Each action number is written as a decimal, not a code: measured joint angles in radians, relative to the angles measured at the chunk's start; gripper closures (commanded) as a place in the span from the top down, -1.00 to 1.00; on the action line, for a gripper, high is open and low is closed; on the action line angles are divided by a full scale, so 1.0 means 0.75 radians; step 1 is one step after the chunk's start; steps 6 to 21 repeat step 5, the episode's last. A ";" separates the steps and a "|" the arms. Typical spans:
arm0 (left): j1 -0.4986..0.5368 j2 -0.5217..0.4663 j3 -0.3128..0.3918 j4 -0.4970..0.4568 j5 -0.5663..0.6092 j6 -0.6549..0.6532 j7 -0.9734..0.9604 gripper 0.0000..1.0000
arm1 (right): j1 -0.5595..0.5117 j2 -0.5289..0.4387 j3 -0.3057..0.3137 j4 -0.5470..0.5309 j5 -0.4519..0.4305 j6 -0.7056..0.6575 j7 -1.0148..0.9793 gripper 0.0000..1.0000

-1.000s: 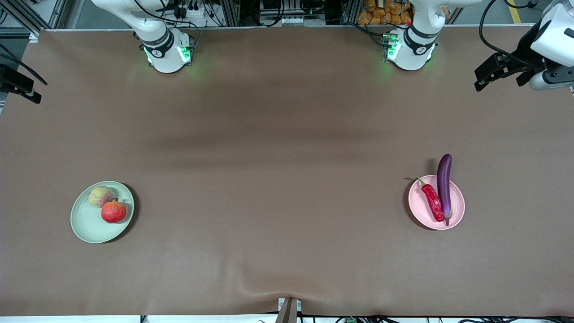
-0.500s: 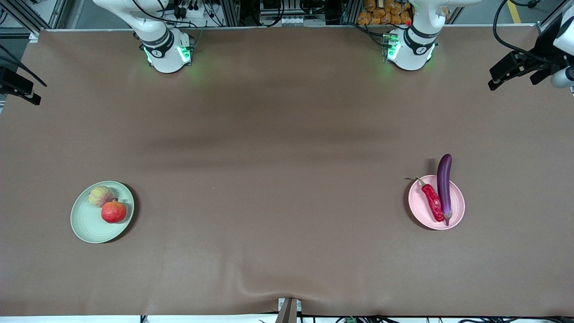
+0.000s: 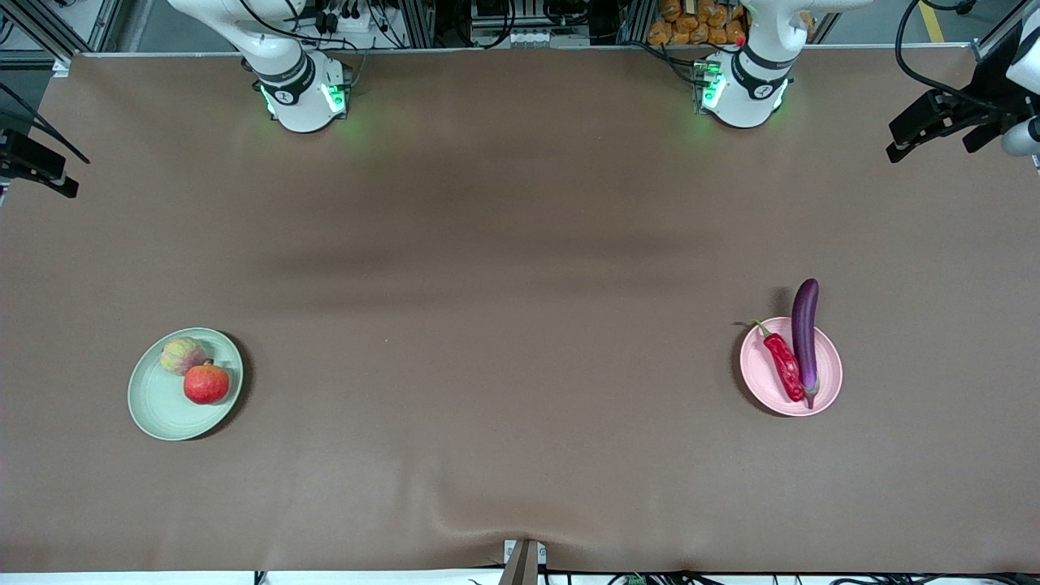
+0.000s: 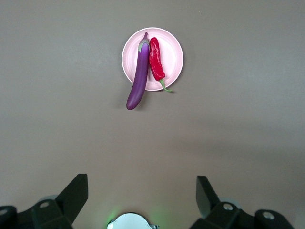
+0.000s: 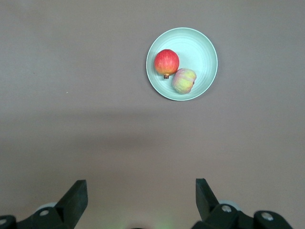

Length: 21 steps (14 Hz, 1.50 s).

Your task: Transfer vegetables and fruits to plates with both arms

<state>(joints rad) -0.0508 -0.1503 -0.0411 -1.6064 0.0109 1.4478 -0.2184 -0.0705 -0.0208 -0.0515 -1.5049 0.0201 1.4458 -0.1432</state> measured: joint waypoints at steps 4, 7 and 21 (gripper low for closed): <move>0.002 0.000 0.001 0.000 0.000 0.000 0.028 1.00 | 0.000 0.001 0.005 -0.008 0.004 0.000 -0.003 1.00; 0.003 0.000 0.003 0.000 0.000 -0.004 0.048 1.00 | 0.000 0.001 0.007 -0.008 0.005 0.000 -0.004 1.00; 0.003 0.000 0.003 0.000 0.000 -0.004 0.048 1.00 | 0.000 0.001 0.007 -0.008 0.005 0.000 -0.004 1.00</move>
